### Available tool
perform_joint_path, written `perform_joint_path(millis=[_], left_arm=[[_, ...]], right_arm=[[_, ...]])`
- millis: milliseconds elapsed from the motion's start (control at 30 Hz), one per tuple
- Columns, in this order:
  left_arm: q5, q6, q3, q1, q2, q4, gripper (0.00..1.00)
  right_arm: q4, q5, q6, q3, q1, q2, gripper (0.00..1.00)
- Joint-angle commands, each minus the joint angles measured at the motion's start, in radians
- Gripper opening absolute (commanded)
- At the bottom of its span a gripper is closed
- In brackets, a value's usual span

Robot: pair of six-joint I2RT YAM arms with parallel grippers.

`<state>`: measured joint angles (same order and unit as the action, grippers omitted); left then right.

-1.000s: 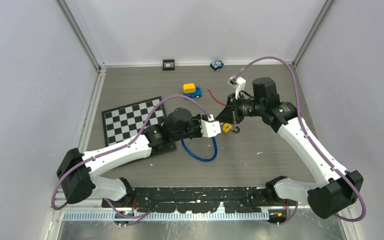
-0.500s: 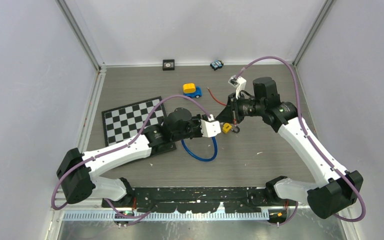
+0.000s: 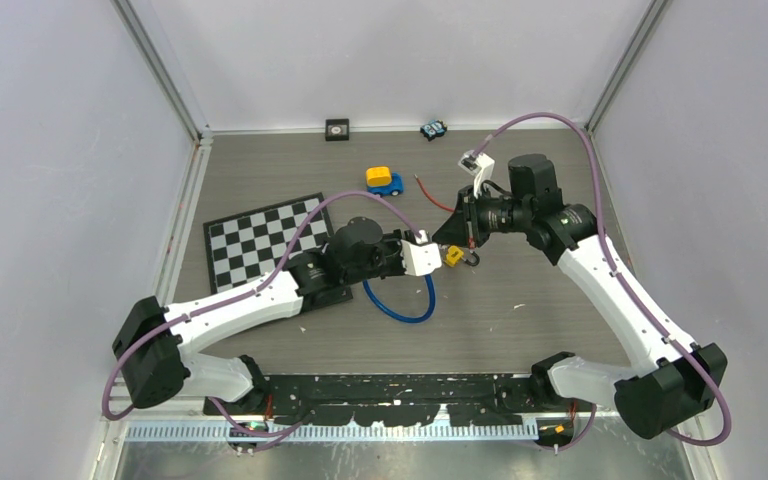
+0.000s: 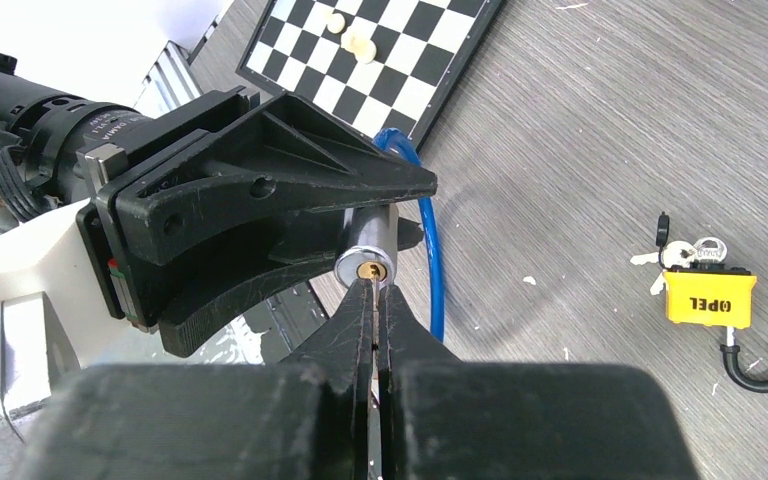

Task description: Unlock with the key

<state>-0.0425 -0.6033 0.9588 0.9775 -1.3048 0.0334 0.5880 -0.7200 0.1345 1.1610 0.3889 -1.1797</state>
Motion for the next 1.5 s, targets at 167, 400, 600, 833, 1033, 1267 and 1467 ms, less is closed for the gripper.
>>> perform_joint_path(millis=[167,400,600,833,1033,1267,1467], left_arm=[[-0.013,0.017,0.004,0.007,0.045,-0.093,0.00],[-0.014,0.019,0.006,0.007,0.042,-0.094,0.00],[-0.014,0.019,0.008,0.007,0.041,-0.095,0.00],[-0.013,0.019,0.006,0.007,0.043,-0.096,0.00],[-0.011,0.019,0.008,0.007,0.044,-0.096,0.00],[-0.010,0.019,0.006,0.007,0.044,-0.098,0.00],[-0.011,0.020,0.006,0.007,0.042,-0.099,0.00]], right_arm=[[-0.028,-0.023,-0.003,0.008,-0.005,0.035,0.00],[-0.040,-0.030,0.007,0.002,-0.006,0.032,0.00],[-0.055,-0.032,0.018,-0.001,-0.006,0.026,0.00],[-0.066,-0.031,0.021,-0.007,-0.005,0.022,0.00],[-0.066,-0.025,0.017,-0.016,-0.006,0.023,0.00],[-0.066,-0.024,0.015,-0.017,-0.006,0.020,0.00],[-0.078,-0.031,0.025,-0.016,-0.006,0.016,0.00]])
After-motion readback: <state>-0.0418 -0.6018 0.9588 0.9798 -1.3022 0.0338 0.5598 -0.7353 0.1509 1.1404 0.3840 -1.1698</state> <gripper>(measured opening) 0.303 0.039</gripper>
